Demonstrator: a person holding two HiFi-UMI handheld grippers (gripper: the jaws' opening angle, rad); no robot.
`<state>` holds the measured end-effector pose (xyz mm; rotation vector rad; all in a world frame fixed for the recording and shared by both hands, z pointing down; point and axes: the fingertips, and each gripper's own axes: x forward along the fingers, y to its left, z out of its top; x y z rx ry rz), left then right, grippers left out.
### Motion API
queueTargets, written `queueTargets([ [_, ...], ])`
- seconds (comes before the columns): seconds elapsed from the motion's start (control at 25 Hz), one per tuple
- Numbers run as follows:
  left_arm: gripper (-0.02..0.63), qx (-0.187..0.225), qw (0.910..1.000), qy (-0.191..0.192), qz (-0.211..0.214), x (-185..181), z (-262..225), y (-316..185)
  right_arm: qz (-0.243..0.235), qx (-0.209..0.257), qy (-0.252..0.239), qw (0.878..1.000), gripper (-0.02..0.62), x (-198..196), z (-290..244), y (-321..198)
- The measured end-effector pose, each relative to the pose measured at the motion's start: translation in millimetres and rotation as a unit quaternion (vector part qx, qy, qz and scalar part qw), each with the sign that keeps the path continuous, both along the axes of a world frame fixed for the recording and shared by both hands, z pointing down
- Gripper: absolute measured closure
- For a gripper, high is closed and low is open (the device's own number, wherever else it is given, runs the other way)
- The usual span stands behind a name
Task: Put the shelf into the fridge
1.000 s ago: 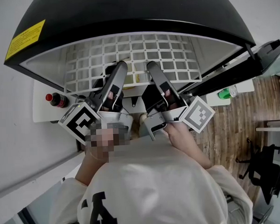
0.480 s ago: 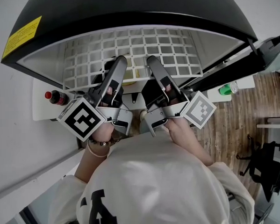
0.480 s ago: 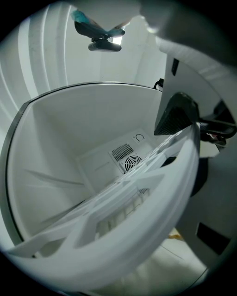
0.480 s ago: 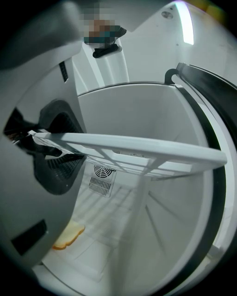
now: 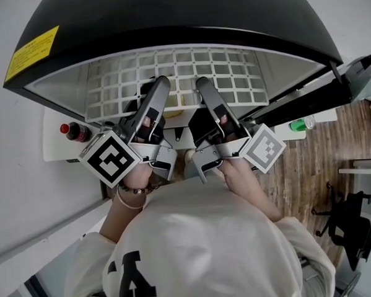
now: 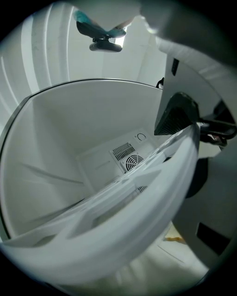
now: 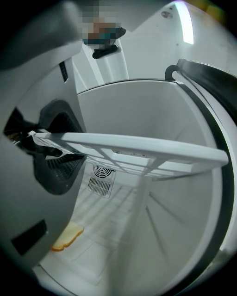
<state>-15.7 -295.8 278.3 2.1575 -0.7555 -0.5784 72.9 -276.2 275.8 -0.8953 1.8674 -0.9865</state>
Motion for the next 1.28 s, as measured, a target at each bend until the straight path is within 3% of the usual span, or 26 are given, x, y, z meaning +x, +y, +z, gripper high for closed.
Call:
queueTargets([
  [1.28, 0.465, -0.001, 1.0, 0.003, 0.0, 2.4, -1.6, -8.3, -0.01, 0.002, 0.0, 1.0, 0.512, -0.3, -1.4, -4.1],
])
